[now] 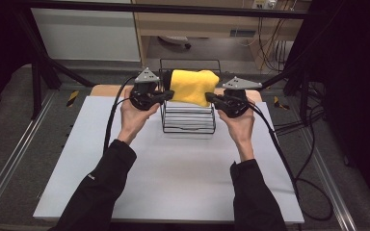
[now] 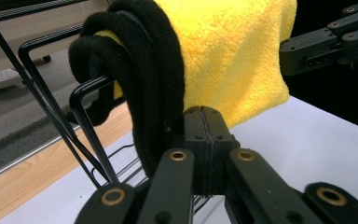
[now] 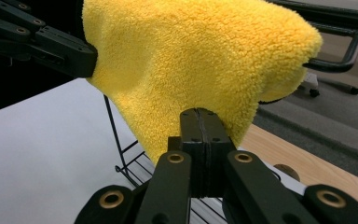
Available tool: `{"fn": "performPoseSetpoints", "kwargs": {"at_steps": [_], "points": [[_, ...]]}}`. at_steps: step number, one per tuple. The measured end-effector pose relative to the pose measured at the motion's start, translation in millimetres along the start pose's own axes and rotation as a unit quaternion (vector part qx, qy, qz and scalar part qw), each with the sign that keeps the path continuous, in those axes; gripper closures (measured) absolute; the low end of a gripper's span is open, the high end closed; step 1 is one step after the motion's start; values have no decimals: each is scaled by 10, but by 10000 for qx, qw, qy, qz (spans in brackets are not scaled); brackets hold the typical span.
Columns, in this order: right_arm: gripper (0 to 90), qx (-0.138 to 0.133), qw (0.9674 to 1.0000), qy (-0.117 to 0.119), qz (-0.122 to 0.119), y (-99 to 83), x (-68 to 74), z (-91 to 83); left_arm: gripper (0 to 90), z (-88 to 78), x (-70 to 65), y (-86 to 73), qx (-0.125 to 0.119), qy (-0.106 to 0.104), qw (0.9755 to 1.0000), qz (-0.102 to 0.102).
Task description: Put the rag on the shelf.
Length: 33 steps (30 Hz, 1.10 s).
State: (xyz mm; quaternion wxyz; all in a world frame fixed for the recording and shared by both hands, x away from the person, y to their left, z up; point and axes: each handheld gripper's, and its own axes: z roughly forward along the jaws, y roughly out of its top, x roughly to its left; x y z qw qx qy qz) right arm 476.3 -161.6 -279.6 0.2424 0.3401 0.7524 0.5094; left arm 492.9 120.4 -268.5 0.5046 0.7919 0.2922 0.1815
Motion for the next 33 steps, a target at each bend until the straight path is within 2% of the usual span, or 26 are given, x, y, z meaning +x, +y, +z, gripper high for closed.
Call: {"fn": "performPoseSetpoints", "kwargs": {"at_steps": [2,5,8,12,16,20,23,24,27,33], "points": [[869,-45,10000,21,-28,1,17,-23,895,-28,-4,0,21,-7,10000,19],[796,-224,9997,74,-80,22,60,-113,875,-98,-4,9,2,-86,9999,-51],[706,-321,9994,104,-113,47,88,-213,841,-193,-27,22,4,-83,10000,-15],[582,-319,9994,123,-30,74,100,-345,740,-321,-53,8,53,-11,10000,66],[468,-343,9990,245,169,88,96,-474,579,-433,-50,-65,152,77,9998,37],[347,-230,9992,242,223,63,114,-556,471,-549,-45,-230,236,124,9996,21],[274,-135,9987,312,374,11,113,-604,391,-622,-27,-386,392,172,9991,-46],[250,-104,9989,267,370,-13,116,-618,373,-651,-16,-445,492,176,9986,-41],[178,-23,9993,177,337,-104,121,-652,289,-718,-1,-595,639,180,9978,-35],[85,165,9987,234,422,-354,126,-678,177,-846,10,-990,803,231,9964,-116]]}}
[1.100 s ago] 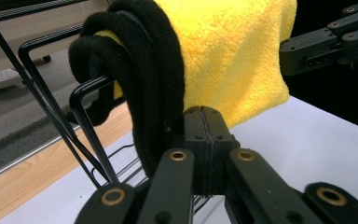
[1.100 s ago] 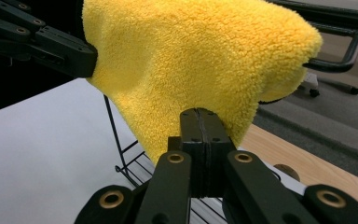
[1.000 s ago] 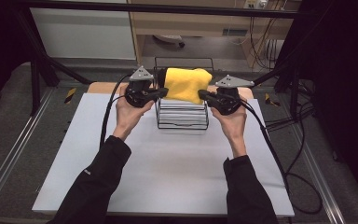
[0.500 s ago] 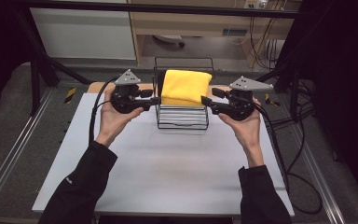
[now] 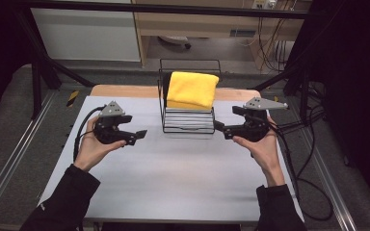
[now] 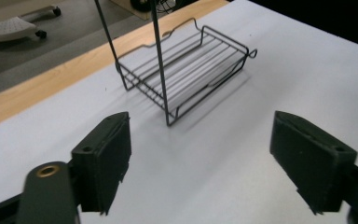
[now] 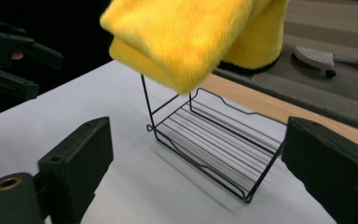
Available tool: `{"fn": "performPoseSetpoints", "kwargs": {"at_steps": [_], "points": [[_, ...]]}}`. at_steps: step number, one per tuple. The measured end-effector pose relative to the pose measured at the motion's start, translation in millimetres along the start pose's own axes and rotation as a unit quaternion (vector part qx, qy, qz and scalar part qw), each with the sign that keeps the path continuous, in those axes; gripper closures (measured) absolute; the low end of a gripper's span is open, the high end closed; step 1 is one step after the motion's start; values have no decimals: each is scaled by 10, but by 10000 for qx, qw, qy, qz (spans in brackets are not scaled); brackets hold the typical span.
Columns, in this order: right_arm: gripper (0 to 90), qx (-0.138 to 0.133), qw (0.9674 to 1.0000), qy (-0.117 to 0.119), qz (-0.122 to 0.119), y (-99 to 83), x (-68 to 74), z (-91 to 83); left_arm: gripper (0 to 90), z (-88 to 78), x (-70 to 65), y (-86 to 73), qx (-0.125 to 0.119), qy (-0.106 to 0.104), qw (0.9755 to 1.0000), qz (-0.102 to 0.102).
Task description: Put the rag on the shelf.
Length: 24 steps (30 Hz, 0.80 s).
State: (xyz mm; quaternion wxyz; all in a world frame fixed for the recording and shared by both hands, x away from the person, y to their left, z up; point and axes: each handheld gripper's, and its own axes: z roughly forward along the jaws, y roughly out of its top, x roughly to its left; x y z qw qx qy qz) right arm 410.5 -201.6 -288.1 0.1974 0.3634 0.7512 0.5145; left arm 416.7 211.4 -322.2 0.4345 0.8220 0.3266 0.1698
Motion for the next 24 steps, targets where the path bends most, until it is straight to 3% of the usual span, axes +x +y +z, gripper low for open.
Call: {"fn": "performPoseSetpoints", "kwargs": {"at_steps": [7,14,24], "points": [[26,273,9996,4,35,-367,-32,79,57,-9,0,-425,121,102,9998,-136],[8,543,9982,138,190,-815,-87,145,54,-63,9,-797,51,141,9995,-281],[7,957,9947,236,280,-1367,-169,90,63,-84,64,-1260,263,176,9985,-453]]}}
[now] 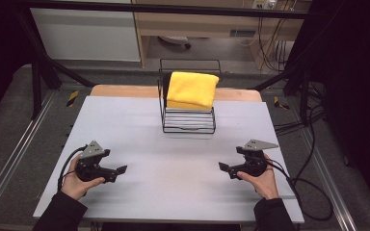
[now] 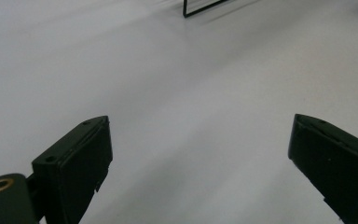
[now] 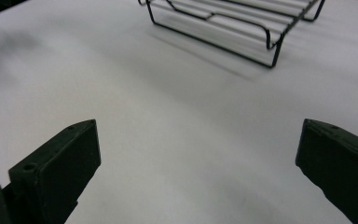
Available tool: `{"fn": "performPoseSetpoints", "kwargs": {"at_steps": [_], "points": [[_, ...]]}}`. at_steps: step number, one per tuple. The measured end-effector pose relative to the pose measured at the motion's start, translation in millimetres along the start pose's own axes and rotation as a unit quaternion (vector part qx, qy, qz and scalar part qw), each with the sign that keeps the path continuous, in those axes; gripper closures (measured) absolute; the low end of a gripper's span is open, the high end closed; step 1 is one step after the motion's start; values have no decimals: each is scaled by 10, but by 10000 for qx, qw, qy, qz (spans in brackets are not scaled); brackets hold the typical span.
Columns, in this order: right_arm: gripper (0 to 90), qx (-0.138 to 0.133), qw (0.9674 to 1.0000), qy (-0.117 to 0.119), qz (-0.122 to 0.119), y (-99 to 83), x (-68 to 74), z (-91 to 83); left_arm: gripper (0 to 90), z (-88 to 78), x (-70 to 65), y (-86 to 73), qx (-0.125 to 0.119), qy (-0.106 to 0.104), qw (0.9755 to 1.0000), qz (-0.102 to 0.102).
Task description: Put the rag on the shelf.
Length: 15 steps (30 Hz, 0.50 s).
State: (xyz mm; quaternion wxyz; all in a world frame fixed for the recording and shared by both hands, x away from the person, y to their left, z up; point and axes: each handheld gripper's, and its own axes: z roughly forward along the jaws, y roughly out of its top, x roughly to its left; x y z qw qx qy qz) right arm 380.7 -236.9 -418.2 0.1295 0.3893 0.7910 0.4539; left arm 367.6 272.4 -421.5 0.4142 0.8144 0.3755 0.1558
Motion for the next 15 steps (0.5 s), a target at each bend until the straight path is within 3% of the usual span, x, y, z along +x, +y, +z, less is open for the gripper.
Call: {"fn": "performPoseSetpoints", "kwargs": {"at_steps": [3,7,10,15], "points": [[7,24,10000,-96,12,-105,-45,-55,63,-10,24,-72,0,32,10000,-22],[7,63,10000,12,72,-270,-97,-140,66,-8,50,-162,-19,68,9999,-86],[8,162,9997,41,149,-371,-130,-166,70,11,45,-217,107,95,9999,-31],[7,208,9996,32,178,-446,-155,-188,70,-8,54,-242,110,83,9999,-34]]}}
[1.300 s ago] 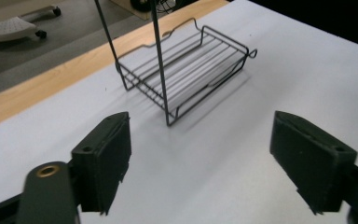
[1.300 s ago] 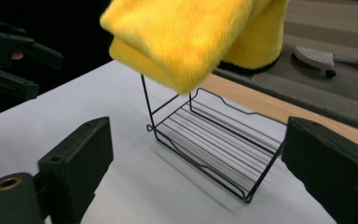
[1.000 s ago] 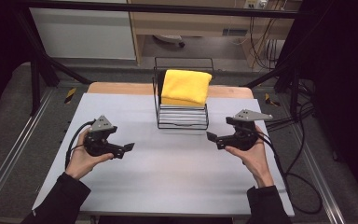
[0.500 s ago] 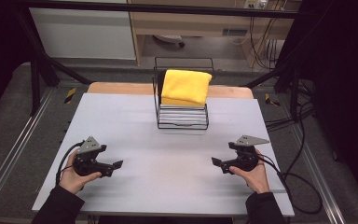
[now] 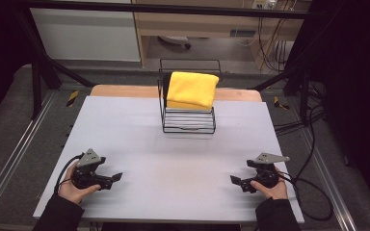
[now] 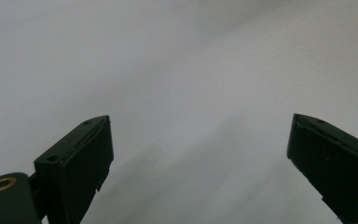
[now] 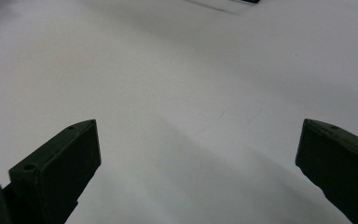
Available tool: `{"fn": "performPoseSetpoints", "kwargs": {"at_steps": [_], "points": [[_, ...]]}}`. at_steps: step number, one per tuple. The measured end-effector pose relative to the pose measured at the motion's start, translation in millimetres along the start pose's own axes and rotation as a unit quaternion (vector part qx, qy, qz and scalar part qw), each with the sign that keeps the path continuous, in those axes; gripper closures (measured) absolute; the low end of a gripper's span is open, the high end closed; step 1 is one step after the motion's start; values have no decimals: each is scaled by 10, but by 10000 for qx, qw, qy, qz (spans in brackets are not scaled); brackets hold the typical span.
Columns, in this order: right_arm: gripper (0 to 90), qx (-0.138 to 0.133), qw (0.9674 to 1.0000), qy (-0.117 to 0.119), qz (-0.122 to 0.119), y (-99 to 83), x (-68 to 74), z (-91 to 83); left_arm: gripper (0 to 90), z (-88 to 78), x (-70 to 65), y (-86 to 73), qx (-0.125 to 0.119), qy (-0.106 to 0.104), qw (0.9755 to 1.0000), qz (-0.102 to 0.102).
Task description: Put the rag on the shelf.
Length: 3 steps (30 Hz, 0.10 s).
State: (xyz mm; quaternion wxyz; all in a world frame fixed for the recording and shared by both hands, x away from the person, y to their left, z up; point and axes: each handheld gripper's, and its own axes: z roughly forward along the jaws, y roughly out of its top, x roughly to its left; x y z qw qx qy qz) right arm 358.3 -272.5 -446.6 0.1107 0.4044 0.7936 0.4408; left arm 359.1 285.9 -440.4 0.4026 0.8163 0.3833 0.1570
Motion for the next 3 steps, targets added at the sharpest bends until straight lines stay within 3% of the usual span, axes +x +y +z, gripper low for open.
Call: {"fn": "performPoseSetpoints", "kwargs": {"at_steps": [3], "points": [[8,8,10000,-14,17,-8,8,-10,70,-12,14,-17,-15,18,10000,-24]]}}
